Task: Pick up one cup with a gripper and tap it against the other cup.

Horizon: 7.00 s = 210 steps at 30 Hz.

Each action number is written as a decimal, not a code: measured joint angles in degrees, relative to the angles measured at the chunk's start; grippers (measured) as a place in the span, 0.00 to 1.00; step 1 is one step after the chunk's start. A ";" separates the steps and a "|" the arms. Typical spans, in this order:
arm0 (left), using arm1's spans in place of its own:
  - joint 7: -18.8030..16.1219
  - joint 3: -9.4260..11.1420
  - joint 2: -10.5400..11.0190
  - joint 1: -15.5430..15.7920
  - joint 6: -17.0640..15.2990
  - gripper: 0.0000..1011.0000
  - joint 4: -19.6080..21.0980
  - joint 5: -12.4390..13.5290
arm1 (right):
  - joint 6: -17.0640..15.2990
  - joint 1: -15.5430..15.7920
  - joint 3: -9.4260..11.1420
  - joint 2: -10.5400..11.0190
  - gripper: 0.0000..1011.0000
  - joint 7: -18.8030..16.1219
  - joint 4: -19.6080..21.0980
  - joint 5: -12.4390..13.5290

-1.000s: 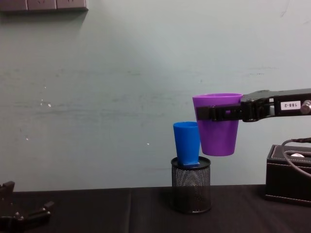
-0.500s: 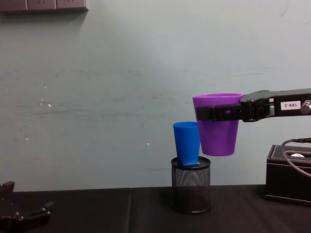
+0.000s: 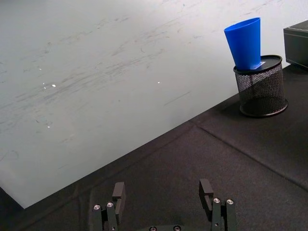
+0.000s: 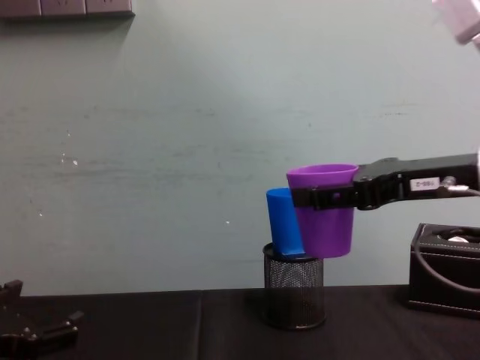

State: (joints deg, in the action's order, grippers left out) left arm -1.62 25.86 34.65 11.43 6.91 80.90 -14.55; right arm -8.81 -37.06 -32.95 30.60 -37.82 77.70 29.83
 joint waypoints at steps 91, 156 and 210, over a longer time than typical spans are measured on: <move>0.00 0.00 0.00 0.00 0.00 0.99 0.00 0.00 | 18.55 -20.60 7.77 -23.35 0.73 -3.29 -48.39 -12.60; 0.00 0.00 0.00 0.00 0.00 0.99 0.00 0.00 | 19.49 -21.76 8.95 -24.19 0.73 -3.95 -50.66 -13.73; 0.00 0.00 0.00 0.00 0.00 0.99 0.00 0.00 | 19.45 -21.75 8.96 -24.19 0.73 -3.95 -50.66 -13.73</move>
State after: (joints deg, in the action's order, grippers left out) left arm -1.62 25.86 34.64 11.43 6.91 80.90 -14.55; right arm 10.64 -58.81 -24.00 6.41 -41.78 27.04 16.10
